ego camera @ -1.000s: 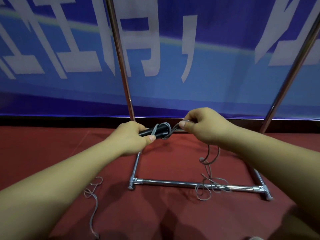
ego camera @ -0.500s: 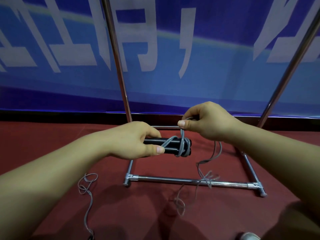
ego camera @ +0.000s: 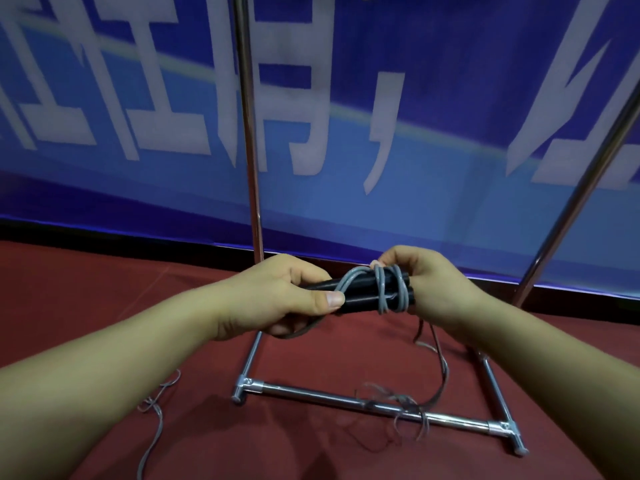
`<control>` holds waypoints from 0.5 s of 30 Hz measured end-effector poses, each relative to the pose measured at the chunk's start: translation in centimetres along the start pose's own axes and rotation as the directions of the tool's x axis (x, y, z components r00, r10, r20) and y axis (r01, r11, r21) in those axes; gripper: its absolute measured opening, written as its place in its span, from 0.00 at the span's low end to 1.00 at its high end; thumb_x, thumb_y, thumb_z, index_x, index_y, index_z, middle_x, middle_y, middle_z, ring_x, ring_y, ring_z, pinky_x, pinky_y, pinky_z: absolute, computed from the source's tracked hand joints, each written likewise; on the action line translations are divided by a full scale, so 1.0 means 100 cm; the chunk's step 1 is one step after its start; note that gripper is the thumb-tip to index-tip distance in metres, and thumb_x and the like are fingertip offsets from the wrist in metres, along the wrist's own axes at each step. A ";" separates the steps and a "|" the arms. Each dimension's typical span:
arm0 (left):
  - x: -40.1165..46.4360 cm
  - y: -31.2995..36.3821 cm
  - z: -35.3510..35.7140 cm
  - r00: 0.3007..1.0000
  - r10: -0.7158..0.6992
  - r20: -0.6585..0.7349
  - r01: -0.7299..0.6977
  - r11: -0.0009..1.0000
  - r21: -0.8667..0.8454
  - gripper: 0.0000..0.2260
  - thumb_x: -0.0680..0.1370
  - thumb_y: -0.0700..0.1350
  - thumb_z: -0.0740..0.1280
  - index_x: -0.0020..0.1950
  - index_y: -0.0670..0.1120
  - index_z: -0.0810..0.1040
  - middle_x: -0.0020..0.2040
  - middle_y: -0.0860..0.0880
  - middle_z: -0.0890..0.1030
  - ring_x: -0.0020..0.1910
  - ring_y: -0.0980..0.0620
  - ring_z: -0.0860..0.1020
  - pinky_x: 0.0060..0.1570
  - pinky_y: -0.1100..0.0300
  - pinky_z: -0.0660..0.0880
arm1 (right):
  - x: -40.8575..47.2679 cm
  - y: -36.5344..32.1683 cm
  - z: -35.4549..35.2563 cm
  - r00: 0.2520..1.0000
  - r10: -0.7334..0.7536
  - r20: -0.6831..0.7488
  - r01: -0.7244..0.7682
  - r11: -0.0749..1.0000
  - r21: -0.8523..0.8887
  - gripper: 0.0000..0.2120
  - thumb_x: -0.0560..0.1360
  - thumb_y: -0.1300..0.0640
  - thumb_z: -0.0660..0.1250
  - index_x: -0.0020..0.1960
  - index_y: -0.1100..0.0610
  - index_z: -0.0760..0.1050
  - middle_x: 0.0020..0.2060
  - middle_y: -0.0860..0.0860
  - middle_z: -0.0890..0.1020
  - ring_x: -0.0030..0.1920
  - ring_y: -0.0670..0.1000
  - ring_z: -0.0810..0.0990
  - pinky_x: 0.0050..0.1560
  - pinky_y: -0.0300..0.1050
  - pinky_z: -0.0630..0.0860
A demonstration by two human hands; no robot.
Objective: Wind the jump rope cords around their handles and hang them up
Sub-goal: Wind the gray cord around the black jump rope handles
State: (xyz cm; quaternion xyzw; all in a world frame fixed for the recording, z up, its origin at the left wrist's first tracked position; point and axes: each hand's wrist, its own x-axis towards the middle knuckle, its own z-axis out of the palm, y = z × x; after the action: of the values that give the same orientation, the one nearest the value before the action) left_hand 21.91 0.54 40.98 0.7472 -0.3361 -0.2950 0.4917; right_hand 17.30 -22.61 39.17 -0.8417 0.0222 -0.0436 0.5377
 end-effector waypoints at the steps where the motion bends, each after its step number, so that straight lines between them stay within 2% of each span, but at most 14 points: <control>1: 0.000 0.001 0.000 0.999 0.010 -0.047 -0.010 1.000 -0.004 0.14 0.74 0.51 0.69 0.30 0.50 0.74 0.27 0.47 0.68 0.23 0.53 0.64 0.26 0.64 0.60 | 0.000 -0.002 0.001 1.000 0.005 0.007 -0.005 1.000 -0.002 0.10 0.75 0.71 0.66 0.40 0.59 0.78 0.25 0.46 0.78 0.26 0.44 0.70 0.29 0.36 0.67; 3: 0.002 0.003 0.000 0.993 0.006 -0.120 -0.012 0.999 -0.049 0.14 0.73 0.52 0.71 0.30 0.50 0.74 0.28 0.45 0.69 0.22 0.53 0.64 0.25 0.65 0.60 | -0.001 -0.004 0.007 0.999 0.039 0.001 -0.039 0.999 -0.008 0.15 0.75 0.72 0.63 0.38 0.55 0.77 0.23 0.45 0.77 0.24 0.44 0.70 0.26 0.36 0.65; 5: 0.004 0.003 0.002 0.983 -0.009 -0.185 -0.013 0.993 -0.118 0.15 0.74 0.52 0.74 0.29 0.50 0.76 0.28 0.46 0.70 0.21 0.54 0.63 0.22 0.67 0.60 | 0.000 -0.006 0.014 0.996 0.088 -0.024 -0.087 0.996 0.017 0.12 0.78 0.66 0.64 0.38 0.56 0.76 0.25 0.46 0.78 0.24 0.45 0.72 0.26 0.40 0.67; 8: 0.006 0.001 0.005 0.961 -0.042 -0.274 -0.006 0.985 -0.172 0.16 0.78 0.49 0.69 0.30 0.50 0.76 0.28 0.46 0.70 0.21 0.55 0.63 0.20 0.68 0.59 | 0.000 -0.009 0.024 0.985 0.173 0.016 -0.173 0.975 0.141 0.12 0.82 0.60 0.60 0.42 0.59 0.75 0.28 0.48 0.79 0.26 0.47 0.74 0.28 0.41 0.70; 12: 0.007 -0.002 0.006 0.931 -0.075 -0.357 0.006 0.981 -0.191 0.15 0.79 0.51 0.68 0.34 0.48 0.74 0.29 0.48 0.71 0.21 0.55 0.65 0.21 0.66 0.56 | -0.003 -0.017 0.028 0.968 0.226 0.112 -0.249 0.923 0.294 0.14 0.84 0.51 0.59 0.43 0.56 0.75 0.32 0.51 0.79 0.30 0.49 0.74 0.34 0.43 0.71; 15: 0.011 -0.005 0.005 0.901 -0.094 -0.423 0.006 0.979 -0.205 0.15 0.80 0.50 0.68 0.36 0.46 0.73 0.29 0.47 0.71 0.21 0.54 0.65 0.21 0.66 0.58 | -0.003 -0.021 0.029 0.968 0.222 0.113 -0.247 0.918 0.310 0.14 0.84 0.52 0.60 0.44 0.57 0.76 0.32 0.51 0.78 0.30 0.49 0.74 0.35 0.44 0.72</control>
State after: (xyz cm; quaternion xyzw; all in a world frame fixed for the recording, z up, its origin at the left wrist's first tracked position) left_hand 22.26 -0.47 40.19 0.7492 -0.1688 -0.1674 0.6182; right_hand 17.26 -19.07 39.84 -0.7350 0.0952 0.0500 0.6695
